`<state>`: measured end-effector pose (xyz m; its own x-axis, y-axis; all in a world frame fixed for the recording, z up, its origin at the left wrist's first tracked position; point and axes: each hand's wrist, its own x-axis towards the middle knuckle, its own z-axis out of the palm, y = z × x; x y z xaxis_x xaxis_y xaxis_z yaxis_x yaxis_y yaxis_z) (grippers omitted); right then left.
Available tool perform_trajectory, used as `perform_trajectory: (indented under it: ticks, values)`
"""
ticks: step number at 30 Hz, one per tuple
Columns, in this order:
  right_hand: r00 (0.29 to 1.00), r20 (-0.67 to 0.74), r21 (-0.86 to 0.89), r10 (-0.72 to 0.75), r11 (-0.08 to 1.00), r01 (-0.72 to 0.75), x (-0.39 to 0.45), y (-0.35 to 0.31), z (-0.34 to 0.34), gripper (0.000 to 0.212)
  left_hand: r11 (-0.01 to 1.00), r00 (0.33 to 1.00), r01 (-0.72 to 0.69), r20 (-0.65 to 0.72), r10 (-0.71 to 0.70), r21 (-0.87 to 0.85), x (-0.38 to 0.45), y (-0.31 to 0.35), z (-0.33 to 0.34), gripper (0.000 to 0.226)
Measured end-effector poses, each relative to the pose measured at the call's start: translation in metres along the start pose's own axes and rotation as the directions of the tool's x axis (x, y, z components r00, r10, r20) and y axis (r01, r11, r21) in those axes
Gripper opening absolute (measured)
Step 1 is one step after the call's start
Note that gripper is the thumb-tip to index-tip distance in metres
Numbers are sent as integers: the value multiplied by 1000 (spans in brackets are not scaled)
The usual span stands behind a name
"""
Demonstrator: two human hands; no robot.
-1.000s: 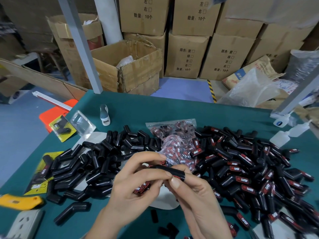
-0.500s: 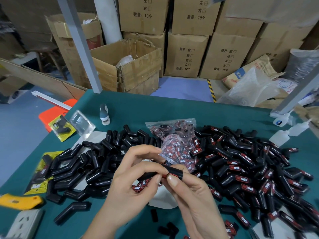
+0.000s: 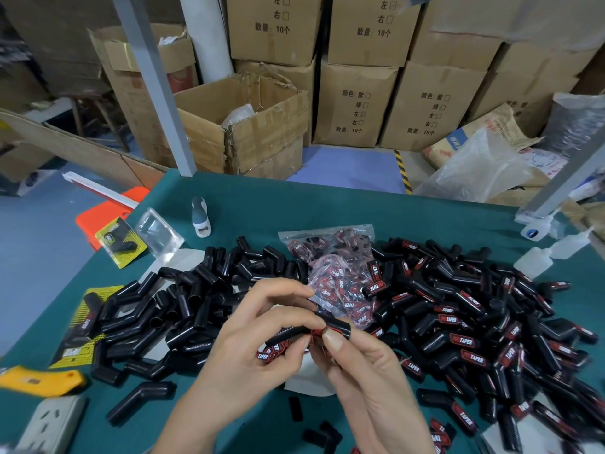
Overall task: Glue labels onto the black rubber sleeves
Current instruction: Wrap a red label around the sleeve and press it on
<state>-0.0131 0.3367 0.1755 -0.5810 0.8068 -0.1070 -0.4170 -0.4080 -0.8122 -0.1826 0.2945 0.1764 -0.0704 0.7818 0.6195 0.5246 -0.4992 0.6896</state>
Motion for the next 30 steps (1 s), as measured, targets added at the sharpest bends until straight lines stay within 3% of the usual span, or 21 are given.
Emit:
perform_trajectory:
  ticks: [4,9,15,18,20,24,30]
  values:
    - [999,-6,14,33,999,-33,0,0,1,55,1000,1000,7,4,-7,-30,0,-2,1,26]
    - [998,-44,15,42,999,-42,-1,5,3,67,951,990,125,-27,-138,-282,-2,-4,5,37]
    - [997,-57,-49,-53,998,50,0,13,4,66,775,901,239,-163,-402,-585,0,3,26,41]
    - [976,-101,-212,-195,962,170,0,19,5,60,570,813,265,-137,-565,-778,1,5,29,59]
    - [947,-126,-371,-297,899,233,0,23,8,55,498,800,253,-111,-590,-829,2,6,30,60]
    - [918,-87,-498,-386,815,296,-4,23,16,44,514,797,231,-143,-587,-826,2,9,30,57]
    - [934,-88,-437,-346,856,276,-7,21,19,48,626,827,207,-207,-522,-752,0,7,31,55]
